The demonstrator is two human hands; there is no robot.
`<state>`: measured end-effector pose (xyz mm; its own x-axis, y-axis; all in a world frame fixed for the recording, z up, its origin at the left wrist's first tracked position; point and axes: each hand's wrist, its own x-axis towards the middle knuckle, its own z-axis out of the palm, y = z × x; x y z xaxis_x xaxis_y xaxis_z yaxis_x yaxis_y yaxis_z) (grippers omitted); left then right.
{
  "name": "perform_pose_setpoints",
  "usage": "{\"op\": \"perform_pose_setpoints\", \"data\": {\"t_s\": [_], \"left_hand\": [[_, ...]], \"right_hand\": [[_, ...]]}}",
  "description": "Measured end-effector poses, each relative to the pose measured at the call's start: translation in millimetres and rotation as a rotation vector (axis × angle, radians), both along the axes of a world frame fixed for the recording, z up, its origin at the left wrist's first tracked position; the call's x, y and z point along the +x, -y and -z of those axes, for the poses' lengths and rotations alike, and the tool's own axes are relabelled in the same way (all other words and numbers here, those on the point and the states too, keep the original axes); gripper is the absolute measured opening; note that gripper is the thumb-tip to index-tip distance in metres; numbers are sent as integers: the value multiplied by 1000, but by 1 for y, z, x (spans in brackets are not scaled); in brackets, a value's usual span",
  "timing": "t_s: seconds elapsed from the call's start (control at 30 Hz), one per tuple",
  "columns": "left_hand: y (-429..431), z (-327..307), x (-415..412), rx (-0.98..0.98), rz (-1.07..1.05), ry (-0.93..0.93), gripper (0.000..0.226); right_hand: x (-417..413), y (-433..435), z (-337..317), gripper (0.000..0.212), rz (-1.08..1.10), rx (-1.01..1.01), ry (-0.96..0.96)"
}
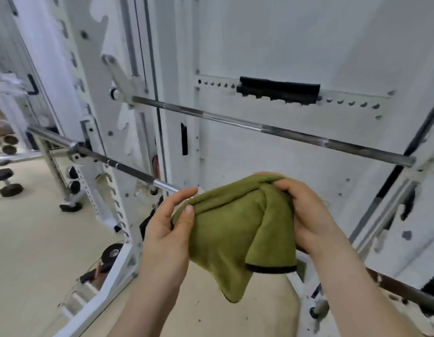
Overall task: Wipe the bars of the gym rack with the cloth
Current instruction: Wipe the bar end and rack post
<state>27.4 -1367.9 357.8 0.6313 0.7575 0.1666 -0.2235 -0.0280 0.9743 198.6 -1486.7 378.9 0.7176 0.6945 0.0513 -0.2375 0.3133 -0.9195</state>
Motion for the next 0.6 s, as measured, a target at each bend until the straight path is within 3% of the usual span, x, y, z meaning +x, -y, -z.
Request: {"op": "perform_pose_setpoints", "data": {"t_s": [0.1, 0.3, 0.4, 0.47, 0.53, 0.6], "left_hand": [[-44, 1, -42, -81, 55, -30, 23], [-104, -11, -73, 2, 217, -55, 27], [-142, -11, -75, 2, 224, 14, 30], [-167, -11, -75, 45, 265, 22, 31], [-197, -7, -72, 123, 338, -26, 28], [-232, -1, -67, 152, 385, -89, 28]], "right_hand": [[-21, -55, 0, 27, -114, 10, 10], [-32, -138, 1, 33, -356, 30, 85], [-30, -178, 13, 64, -672, -101, 209], [-34, -211, 29, 85, -840, -222, 421], [-45, -249, 47, 78, -1001, -243, 534], [-54, -287, 62, 52, -1055, -255, 526]]}}
